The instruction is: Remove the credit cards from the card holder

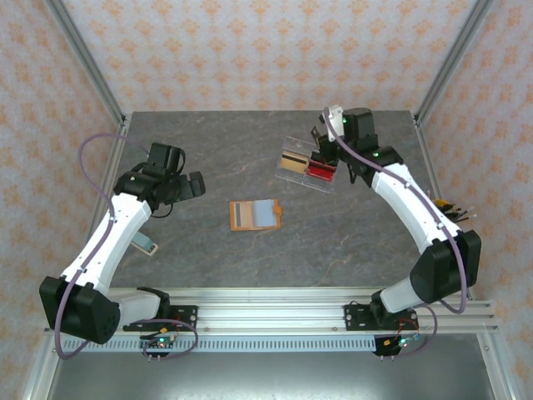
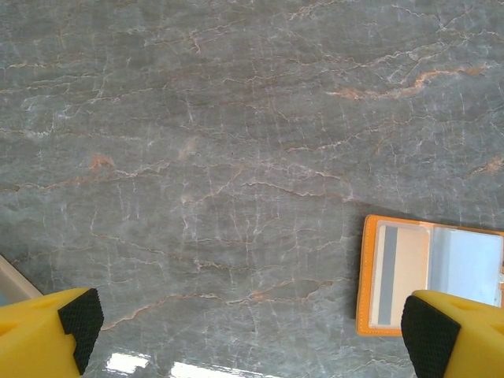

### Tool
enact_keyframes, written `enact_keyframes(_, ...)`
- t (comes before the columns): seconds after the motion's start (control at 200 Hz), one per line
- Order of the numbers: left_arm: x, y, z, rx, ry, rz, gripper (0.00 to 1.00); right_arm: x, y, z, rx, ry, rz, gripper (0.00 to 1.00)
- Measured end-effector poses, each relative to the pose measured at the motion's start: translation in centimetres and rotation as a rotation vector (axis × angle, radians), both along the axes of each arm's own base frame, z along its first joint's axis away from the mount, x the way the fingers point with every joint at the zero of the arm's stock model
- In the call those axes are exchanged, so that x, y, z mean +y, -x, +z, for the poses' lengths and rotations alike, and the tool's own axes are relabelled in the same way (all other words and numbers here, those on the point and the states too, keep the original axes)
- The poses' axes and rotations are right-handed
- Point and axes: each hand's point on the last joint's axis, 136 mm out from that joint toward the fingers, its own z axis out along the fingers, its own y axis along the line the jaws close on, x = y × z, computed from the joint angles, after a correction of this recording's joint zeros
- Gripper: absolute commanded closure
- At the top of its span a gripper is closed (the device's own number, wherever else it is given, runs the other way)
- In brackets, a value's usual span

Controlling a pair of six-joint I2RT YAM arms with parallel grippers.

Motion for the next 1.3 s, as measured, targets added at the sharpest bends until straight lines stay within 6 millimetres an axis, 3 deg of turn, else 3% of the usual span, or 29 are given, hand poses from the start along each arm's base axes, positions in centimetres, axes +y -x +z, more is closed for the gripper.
enact_keyframes(0.185, -0.1, 0.1, 0.2, -0.008, 0.000, -0.013, 0.00, -1.1, -1.5, -1.2, 0.031, 0.137, 0.149, 1.00)
enact_keyframes(0.425, -0.5, 0.1, 0.2, -0.007, 0.020, -0.033, 0.00, -0.8, -1.4, -7.0, 0.149, 0.322, 0.397, 1.00)
enact_keyframes(0.606, -0.8, 0.2, 0.1, -0.003, 0.030, -0.040, 0.00, -0.6, -1.7, -9.6, 0.177, 0.401, 0.511, 1.00)
enact_keyframes(0.911, -1.2, 0.2, 0.0, -0.002, 0.052, -0.054, 0.00, -1.4, -3.4, -9.0, 0.130, 0.439, 0.548, 1.00)
enact_keyframes(1.301, -1.6, 0.2, -0.1, 0.003, 0.070, -0.066, 0.00, -1.9, -3.9, -11.1, 0.167, 0.445, 0.557, 1.00)
